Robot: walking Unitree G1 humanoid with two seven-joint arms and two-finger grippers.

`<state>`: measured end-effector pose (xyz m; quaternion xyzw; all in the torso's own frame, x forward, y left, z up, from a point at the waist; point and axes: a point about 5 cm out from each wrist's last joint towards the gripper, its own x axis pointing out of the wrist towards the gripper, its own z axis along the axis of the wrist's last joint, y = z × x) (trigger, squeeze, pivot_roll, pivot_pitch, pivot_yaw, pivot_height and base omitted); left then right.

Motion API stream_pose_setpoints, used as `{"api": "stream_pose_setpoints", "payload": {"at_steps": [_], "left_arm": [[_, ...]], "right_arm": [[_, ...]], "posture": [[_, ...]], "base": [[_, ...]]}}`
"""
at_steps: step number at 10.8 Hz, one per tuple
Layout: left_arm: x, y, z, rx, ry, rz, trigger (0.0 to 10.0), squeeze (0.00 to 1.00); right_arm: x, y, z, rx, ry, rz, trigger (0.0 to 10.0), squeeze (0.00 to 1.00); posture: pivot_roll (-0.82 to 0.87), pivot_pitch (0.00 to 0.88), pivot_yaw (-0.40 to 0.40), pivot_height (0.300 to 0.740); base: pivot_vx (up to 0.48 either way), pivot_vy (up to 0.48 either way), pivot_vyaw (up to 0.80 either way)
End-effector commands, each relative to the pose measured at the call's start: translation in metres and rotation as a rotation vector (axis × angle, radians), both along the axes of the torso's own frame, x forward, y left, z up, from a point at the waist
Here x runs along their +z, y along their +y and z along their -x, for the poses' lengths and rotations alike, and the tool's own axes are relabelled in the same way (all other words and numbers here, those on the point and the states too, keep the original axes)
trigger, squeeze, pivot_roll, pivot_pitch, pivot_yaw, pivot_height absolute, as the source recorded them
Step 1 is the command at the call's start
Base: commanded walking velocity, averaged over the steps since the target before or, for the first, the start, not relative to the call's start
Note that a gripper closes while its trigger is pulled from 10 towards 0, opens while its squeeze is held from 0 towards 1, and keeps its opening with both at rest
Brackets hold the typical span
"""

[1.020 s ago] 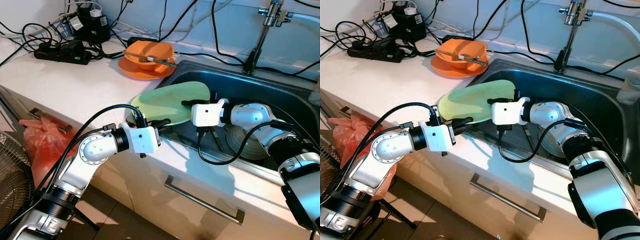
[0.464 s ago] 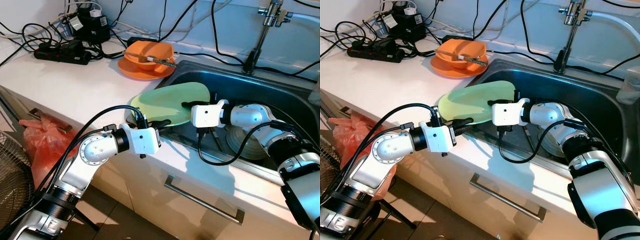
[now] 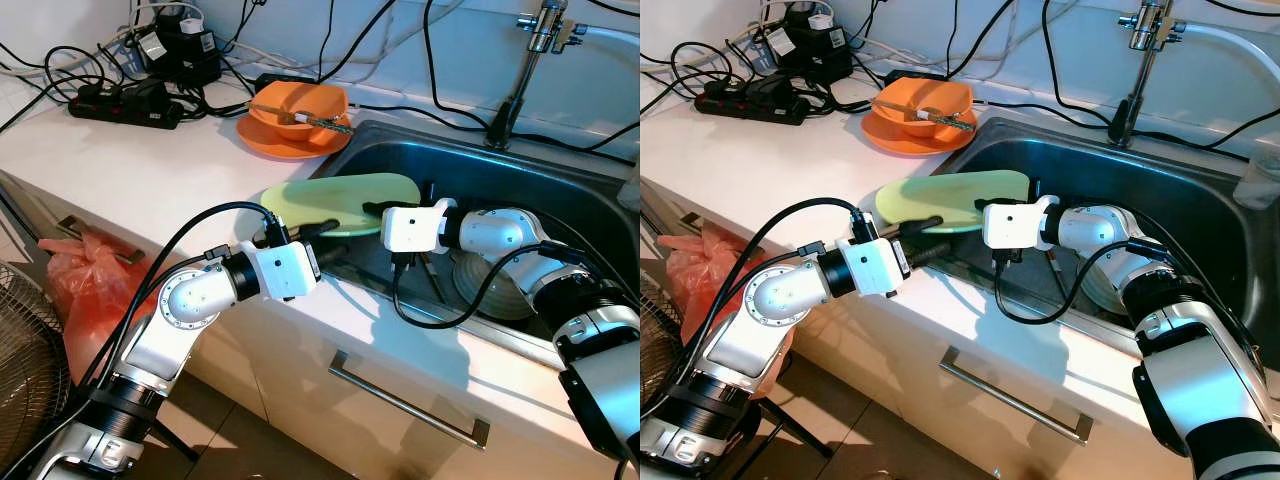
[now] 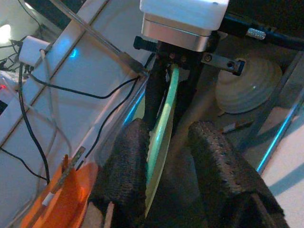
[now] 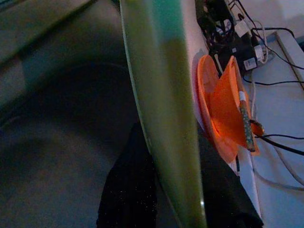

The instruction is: Kitchen organization

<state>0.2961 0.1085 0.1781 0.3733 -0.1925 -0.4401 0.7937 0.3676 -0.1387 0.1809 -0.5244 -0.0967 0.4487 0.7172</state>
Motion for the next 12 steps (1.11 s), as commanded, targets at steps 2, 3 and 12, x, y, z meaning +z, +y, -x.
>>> {"api": "stream_pose_setpoints", "payload": {"at_steps": [2, 3, 12], "left_arm": [[-0.002, 0.0, 0.002, -0.002, 0.015, 0.003, 10.0, 1.0], [-0.002, 0.0, 0.002, -0.004, 0.02, 0.009, 10.0, 1.0], [0.009, 0.001, 0.003, 0.024, -0.016, 0.092, 10.0, 1.0]], "right_arm": [[0.024, 0.0, -0.007, -0.024, -0.072, -0.084, 10.0, 0.0], [0.025, 0.0, -0.007, -0.026, -0.074, -0.084, 10.0, 0.0], [0.026, 0.0, -0.009, -0.035, -0.084, -0.086, 10.0, 0.0]], "posture": [[0.0, 0.0, 0.012, 0.74], [0.0, 0.0, 0.013, 0.74], [0.01, 0.0, 0.013, 0.74]], "base": [[0.0, 0.0, 0.0], [0.0, 0.0, 0.0], [0.0, 0.0, 0.0]]}}
